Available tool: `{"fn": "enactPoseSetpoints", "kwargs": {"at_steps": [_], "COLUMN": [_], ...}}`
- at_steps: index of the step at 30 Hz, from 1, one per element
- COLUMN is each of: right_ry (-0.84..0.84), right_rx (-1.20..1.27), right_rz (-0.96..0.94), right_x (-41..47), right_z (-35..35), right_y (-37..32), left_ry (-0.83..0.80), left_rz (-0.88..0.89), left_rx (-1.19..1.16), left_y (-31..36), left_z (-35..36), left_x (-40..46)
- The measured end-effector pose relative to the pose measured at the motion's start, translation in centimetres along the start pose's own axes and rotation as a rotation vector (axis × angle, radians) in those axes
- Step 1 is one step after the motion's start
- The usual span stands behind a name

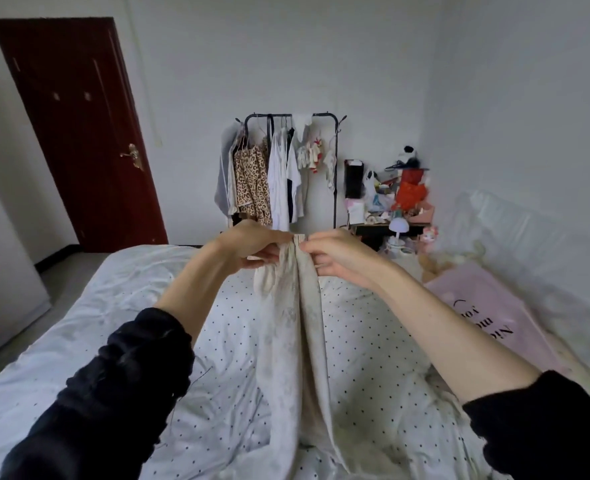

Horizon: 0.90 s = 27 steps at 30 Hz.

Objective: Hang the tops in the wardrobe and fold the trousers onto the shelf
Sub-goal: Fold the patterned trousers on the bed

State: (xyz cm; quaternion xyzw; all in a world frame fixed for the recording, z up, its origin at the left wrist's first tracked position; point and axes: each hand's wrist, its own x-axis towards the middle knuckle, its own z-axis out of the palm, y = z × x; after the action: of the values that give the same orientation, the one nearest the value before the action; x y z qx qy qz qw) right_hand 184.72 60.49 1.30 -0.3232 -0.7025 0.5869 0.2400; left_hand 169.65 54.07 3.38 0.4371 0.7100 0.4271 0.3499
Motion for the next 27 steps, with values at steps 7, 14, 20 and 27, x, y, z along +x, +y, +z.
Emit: {"fn": "enactPoseSetpoints", "kwargs": {"at_steps": [7, 14, 20, 27], "right_ry": [0.124, 0.169, 0.112, 0.304], "right_rx": [-0.140, -0.099, 0.033, -0.252], "right_rz": [-0.135, -0.177, -0.268, -0.216], "right_x": [0.2, -0.4, -1.0, -0.3], "right_z": [-0.2, -2.3, -3.6, -4.8], "right_y": [1.1, -1.4, -4.3, -2.2], "left_ry": [-0.156, -0.013, -0.100, -0.057], "left_rz": [0.212, 0.265, 0.395, 0.386], "left_rx": [0.165, 0.146, -0.023, 0.555], "left_y": [0.9, -1.7, 0.1, 4.1], "left_z": [0.1, -1.2, -0.8, -0.9], "left_x": [-1.2, -0.9, -1.7, -2.2]}}
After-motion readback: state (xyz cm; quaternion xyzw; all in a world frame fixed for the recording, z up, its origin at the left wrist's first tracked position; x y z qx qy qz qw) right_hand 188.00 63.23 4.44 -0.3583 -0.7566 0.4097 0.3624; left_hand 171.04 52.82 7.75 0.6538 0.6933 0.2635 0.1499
